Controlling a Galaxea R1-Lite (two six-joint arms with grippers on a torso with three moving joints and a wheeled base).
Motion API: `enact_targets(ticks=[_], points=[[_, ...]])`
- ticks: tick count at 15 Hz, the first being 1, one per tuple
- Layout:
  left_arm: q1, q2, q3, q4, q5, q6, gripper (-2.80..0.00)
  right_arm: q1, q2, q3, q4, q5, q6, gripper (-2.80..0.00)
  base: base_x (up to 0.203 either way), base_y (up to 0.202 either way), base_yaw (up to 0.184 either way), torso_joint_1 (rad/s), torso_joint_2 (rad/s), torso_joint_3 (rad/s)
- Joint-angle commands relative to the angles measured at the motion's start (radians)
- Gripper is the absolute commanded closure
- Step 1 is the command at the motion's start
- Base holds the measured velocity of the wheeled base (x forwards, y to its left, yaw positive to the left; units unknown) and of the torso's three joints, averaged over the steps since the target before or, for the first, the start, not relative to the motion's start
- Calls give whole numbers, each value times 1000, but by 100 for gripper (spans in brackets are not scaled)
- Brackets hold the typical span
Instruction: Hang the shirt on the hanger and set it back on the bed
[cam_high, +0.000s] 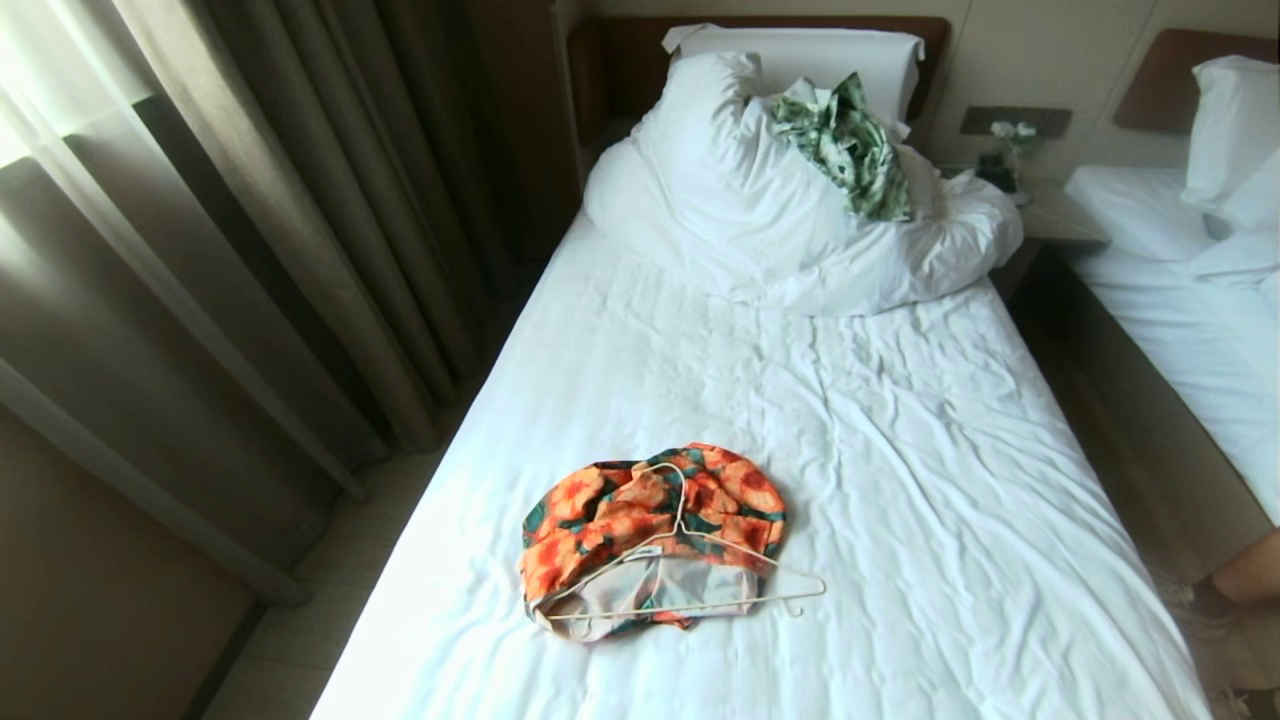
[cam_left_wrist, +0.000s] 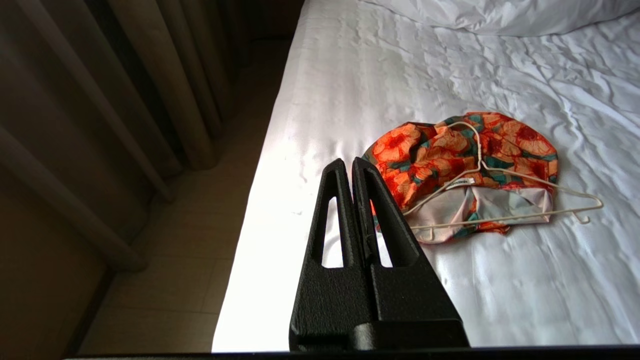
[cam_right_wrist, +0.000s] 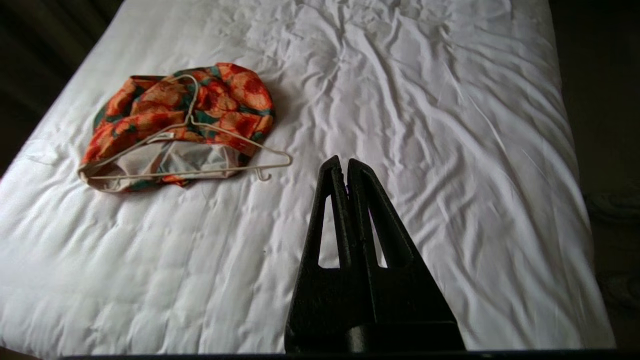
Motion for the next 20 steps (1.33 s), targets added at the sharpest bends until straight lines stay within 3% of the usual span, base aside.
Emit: enact_targets(ticks=[1, 4, 7, 12, 20], points=[[0, 1, 37, -3, 0, 1, 0, 1, 2, 27, 0, -38, -5, 0, 0, 0, 0, 0, 0, 0], [0, 1, 39, -5, -12, 9, 0, 12, -42, 37, 11, -106, -74, 0, 0, 0, 0, 0, 0, 0], [0, 1, 39, -5, -20, 9, 0, 35, -100, 24, 108, -102, -174, 0, 0, 0, 0, 0, 0, 0], [0, 1, 39, -5, -20, 6, 0, 35, -212, 31, 116, -108, -114, 0, 0, 0, 0, 0, 0, 0], [0, 1, 40, -7, -12, -4, 0, 35, -212, 34, 111, -108, -113, 0, 0, 0, 0, 0, 0, 0]])
